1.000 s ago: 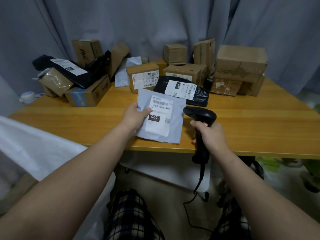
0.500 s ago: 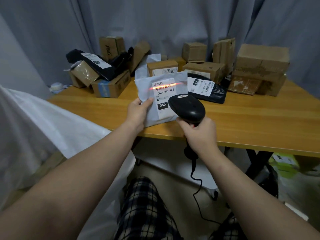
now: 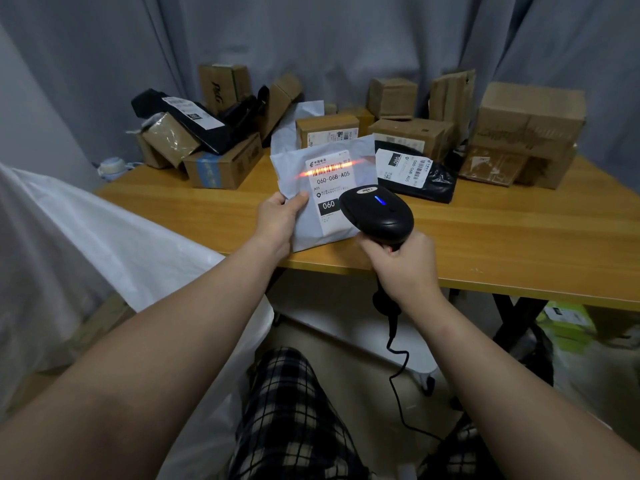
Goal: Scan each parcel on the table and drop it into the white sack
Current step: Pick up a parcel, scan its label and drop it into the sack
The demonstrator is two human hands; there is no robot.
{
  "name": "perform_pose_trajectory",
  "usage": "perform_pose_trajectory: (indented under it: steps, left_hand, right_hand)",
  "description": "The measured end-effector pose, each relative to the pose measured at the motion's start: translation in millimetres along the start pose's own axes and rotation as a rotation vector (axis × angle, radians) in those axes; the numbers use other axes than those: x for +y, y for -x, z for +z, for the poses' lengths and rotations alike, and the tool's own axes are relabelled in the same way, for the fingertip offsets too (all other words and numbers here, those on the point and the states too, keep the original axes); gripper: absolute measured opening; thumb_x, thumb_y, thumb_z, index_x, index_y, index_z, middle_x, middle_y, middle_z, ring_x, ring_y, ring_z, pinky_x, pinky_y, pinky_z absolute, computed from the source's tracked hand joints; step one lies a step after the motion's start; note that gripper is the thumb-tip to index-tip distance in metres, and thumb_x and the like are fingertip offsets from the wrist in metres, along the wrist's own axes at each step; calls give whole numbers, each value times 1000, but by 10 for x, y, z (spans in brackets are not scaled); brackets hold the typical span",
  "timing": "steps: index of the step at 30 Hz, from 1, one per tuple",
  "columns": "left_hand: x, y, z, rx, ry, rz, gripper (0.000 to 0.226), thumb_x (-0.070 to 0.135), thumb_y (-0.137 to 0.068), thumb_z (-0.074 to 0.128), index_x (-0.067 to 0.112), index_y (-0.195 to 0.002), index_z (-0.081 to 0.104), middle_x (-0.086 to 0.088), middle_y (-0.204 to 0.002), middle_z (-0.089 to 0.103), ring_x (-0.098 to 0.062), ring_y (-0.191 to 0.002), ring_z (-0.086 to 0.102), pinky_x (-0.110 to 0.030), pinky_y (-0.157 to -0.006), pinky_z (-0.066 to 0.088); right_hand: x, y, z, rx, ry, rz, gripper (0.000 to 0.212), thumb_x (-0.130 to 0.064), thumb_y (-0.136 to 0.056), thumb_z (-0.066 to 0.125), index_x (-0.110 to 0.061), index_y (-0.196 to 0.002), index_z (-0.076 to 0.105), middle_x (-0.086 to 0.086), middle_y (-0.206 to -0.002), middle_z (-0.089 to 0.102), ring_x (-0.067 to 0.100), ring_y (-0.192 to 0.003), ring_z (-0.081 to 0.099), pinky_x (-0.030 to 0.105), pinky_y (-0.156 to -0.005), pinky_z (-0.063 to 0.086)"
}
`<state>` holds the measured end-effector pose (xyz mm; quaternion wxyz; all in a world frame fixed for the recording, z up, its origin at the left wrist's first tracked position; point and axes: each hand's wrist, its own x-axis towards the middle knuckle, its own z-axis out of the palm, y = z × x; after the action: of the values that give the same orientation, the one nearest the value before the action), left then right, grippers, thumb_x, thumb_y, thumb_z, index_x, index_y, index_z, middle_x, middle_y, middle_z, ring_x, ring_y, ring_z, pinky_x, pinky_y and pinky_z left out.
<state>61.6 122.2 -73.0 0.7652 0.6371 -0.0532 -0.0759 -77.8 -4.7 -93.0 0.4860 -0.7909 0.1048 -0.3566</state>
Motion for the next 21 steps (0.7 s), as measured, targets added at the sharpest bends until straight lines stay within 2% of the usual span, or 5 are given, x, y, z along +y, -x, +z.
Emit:
perform_pose_trajectory:
  steps: [3,10,17,21]
  left_hand:
    - [-2,3,1,1,13,-1,3,14,-92,63,16,-91,63,1,-89,70,-17,-84,67,-31,-73,56]
    - [5,49,10,-8,28,-13,2,14,-93,62,15,-92,61,2,-87,69,-11,-77,67,-24,-62,57]
    - [10,135,82,68,131,-28,6,15,-92,63,15,-87,61,-3,-85,71,-21,-78,69,-36,-70,59]
    - [101,267,56,50,177,12,6,15,-92,63,15,-86,61,3,-75,73,-16,-68,69,-32,-61,58]
  right_hand:
    - [33,6,6,1,6,-13,52,-22,-77,77,-23,-47,34,-11,-37,39,8,-40,35,27,-49,26]
    - [75,1,14,1,-13,3,48,-27,-76,75,-24,-49,35,-12,-38,39,9,-43,34,26,-52,28]
    - [16,5,0,22,-20,-18,54,-26,-77,77,-24,-47,33,-11,-36,38,9,-40,36,27,-49,26]
    - [-104,0,5,20,-55,-33,47,-32,-72,74,-25,-47,35,-11,-37,40,9,-43,38,27,-50,31]
